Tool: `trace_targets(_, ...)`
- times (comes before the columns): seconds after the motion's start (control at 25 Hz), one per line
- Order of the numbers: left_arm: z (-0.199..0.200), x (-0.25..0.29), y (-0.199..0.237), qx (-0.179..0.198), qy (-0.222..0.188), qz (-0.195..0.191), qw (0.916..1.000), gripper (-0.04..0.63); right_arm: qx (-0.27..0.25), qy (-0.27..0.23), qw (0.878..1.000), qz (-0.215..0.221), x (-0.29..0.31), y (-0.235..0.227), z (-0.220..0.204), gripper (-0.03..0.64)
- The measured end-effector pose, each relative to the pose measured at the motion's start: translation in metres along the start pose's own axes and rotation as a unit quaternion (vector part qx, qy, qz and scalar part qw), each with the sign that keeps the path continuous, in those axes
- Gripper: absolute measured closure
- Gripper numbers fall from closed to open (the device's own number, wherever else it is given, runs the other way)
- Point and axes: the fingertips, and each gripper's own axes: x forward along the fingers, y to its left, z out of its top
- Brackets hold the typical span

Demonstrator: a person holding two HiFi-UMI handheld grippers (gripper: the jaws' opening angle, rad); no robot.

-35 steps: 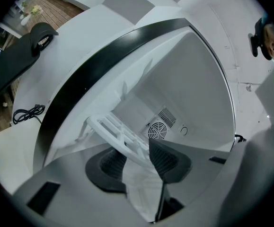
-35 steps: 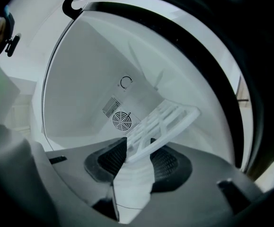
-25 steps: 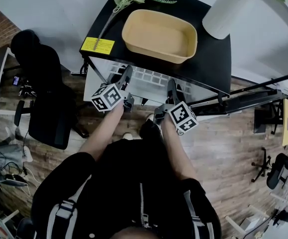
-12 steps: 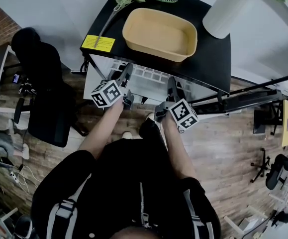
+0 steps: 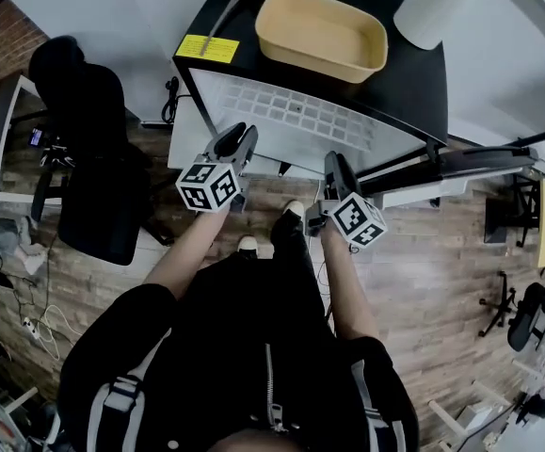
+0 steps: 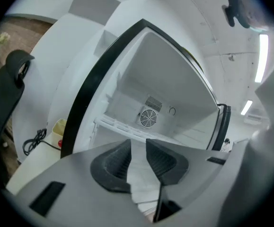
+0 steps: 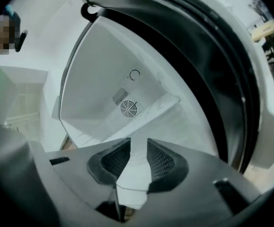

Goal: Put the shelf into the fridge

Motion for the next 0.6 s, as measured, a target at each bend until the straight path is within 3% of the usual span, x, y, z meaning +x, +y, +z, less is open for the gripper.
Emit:
trace_targets(0.16,0.000,-0.017,-0.007,0.071,0.017,-0.006,0.9973,0.529,-0.085,0.011,0.996,-0.010,-0.017,0.005,-0.015,0.599)
trace_targets(0.36,0.000,-0.033,-0.019,0.151,0.034,-0.016,0.9878,0.551,-0.191,-0.006,0.981,-0.017,-0.034,0.026,-0.003,0.609)
trace_targets(0.48,0.002,-0.041,-0.025,0.191,0.037,-0.026,0.9805,0.551,-0.223,-0.007,0.975,-0.015,-0.040,0.029,-0.008,0.609)
trace_targets(0.6,0.003,-0.051,-0.030,0.212,0.038,-0.041,0.9757,0.552,-0.220,-0.004,0.975,-0.015,-0.046,0.028,-0.016,0.609)
